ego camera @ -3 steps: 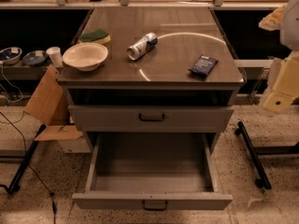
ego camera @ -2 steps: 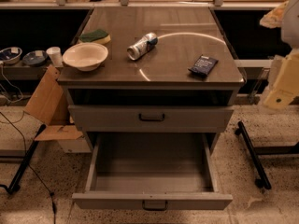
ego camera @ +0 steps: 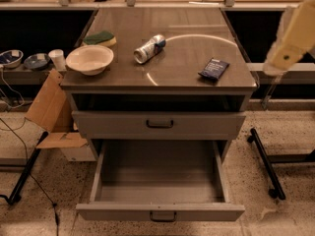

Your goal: Close middle drawer

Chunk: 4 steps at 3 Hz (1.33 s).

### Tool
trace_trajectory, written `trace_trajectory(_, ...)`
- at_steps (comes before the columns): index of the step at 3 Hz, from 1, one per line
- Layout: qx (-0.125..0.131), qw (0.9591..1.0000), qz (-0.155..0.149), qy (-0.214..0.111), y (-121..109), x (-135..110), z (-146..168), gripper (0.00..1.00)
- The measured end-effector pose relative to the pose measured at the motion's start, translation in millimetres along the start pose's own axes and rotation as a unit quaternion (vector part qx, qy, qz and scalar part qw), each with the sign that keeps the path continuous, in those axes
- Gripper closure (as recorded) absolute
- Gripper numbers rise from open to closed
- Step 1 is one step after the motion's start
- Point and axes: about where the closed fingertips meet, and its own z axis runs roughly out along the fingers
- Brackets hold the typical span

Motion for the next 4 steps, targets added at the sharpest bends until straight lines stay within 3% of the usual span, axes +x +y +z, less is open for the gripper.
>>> trace_trajectory(1, 0.033, 0.9978, -0.031, -0.048, -50, -72, -6, 0.00)
trace_trajectory(2, 0.043, 0.9939, -0.060, -0.082, -74, -134, 1, 0.00)
trace_trajectory(3, 0.035, 0.9877, -0.063, -0.139, -84, -211, 14, 0.00)
trace_trajectory(4, 0.035, 0.9877, -0.063, -0.139, -84, -211, 14, 0.00)
